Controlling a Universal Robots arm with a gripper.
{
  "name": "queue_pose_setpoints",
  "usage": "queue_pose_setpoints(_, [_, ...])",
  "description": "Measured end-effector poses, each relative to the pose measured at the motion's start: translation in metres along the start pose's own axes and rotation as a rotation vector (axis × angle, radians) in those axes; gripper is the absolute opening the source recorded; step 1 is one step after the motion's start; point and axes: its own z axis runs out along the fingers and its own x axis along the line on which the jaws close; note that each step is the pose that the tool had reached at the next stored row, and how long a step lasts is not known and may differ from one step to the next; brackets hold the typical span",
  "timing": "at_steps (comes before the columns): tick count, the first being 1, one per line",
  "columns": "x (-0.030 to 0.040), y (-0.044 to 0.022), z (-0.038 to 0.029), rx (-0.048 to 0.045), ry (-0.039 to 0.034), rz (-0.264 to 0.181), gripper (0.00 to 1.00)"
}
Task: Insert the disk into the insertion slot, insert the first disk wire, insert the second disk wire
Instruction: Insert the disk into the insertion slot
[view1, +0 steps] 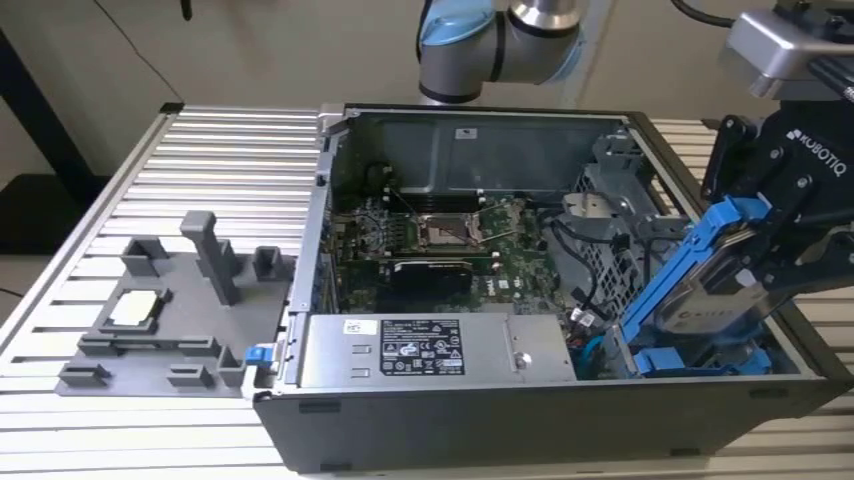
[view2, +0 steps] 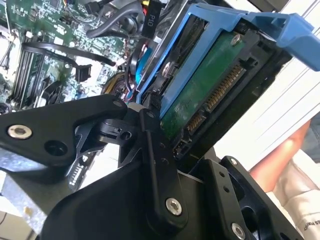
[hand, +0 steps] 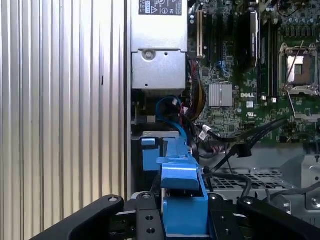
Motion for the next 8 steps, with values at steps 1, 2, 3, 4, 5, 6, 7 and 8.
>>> queue_pose_setpoints(1, [0.0001,-0.0005,0.0017,-0.0001,0.0001,-0.002,0.33])
queue_pose_setpoints(2, [0.0001,-0.0011,0.0033,-0.0002,0.0002,-0.004,0.33])
queue_pose_setpoints(3, [0.0001,-0.0017,0.0048,-0.0002,0.0003,-0.006,0.33])
queue_pose_setpoints(4, [0.0002,-0.0025,0.0066,-0.0003,0.0003,-0.008,0.33])
queue_pose_setpoints(5, [0.0003,-0.0031,0.0083,-0.0005,0.0006,-0.010,0.33])
queue_pose_setpoints(6, [0.0003,-0.0037,0.0100,-0.0007,0.0008,-0.012,0.33])
queue_pose_setpoints(7, [0.0004,-0.0044,0.0118,-0.0005,0.0009,-0.014,0.33])
queue_pose_setpoints(8, [0.0004,-0.0052,0.0137,-0.0005,0.0007,-0.016,0.33])
